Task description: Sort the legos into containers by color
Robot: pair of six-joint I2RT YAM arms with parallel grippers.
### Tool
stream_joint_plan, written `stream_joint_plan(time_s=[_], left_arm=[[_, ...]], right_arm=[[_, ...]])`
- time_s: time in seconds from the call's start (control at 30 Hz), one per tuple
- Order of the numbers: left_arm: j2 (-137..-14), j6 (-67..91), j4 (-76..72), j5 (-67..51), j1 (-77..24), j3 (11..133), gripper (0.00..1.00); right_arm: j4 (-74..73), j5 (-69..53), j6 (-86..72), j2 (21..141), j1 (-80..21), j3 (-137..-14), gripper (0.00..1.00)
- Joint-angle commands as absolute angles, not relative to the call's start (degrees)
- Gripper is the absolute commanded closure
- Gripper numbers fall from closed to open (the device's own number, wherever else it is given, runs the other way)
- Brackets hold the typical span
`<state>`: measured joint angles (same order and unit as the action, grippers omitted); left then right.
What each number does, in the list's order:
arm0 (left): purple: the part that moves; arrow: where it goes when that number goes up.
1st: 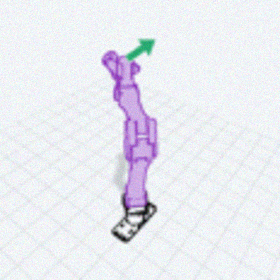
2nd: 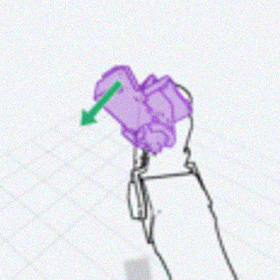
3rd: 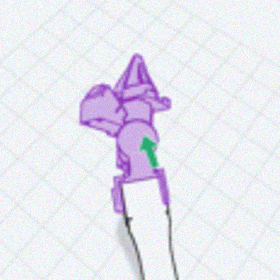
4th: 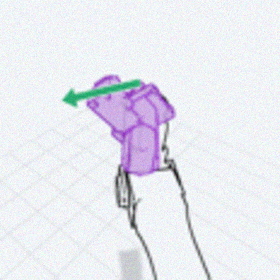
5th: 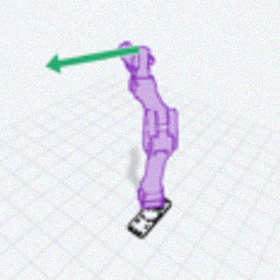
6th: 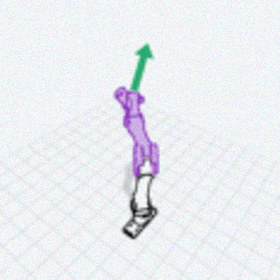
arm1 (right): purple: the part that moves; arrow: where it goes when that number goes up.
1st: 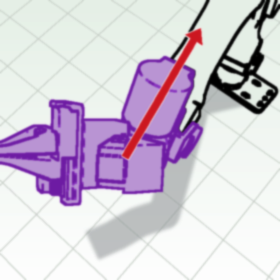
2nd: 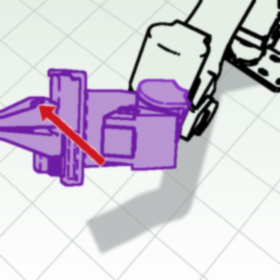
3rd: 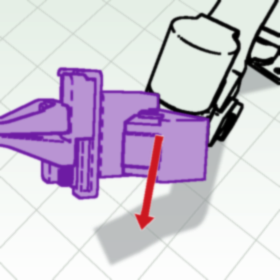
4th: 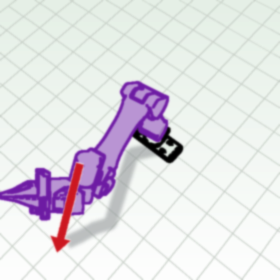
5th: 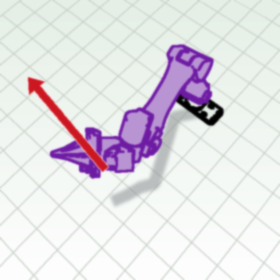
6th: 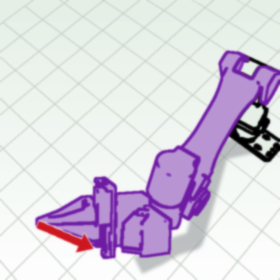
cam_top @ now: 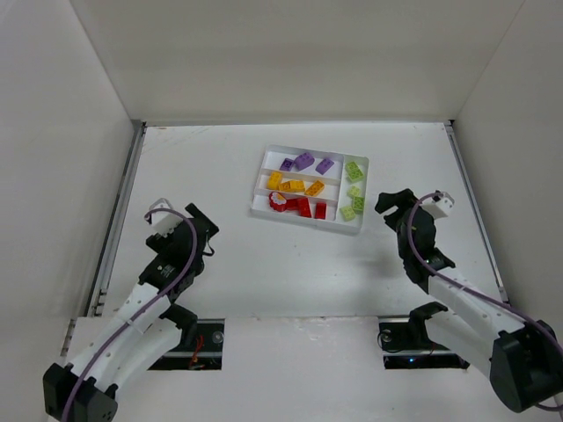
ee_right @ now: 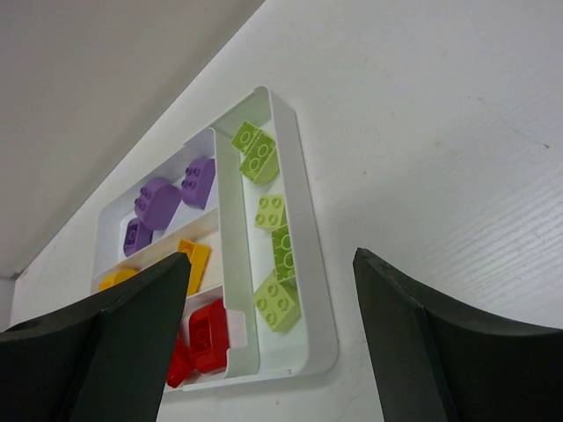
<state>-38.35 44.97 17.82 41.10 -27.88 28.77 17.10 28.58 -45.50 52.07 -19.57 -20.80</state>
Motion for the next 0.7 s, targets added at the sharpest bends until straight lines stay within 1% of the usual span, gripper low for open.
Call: stream_joint_plan(time_s=[0.0,0.13,0.17,0.33,0.67], left_arm=[[-38.9,49.3,25.6,42.8,-26.2,29.2,0.00],[-39.7,49.3,26.4,42.6,-24.8,29.4,0.00],[-40.3,49.0,26.6,42.5,-23.9,29.7,0.00],[-39.4,48.8,27.8,42.4,-21.8,29.6,0.00],[-41.3,46.7,25.8,42.1,-16.8,29.2,0.00]], right_arm=[[19.2,31.7,-46.8,50.5,-19.5,-20.3,0.19],[19.2,31.8,-47.1,50.8,-19.5,-20.4,0.20],[19.1,31.6,-47.3,50.4,-19.5,-20.1,0.22],[18.9,31.7,-48.9,47.9,-18.8,-19.0,0.26],[18.9,30.5,-49.2,48.2,-18.8,-19.2,0.26]])
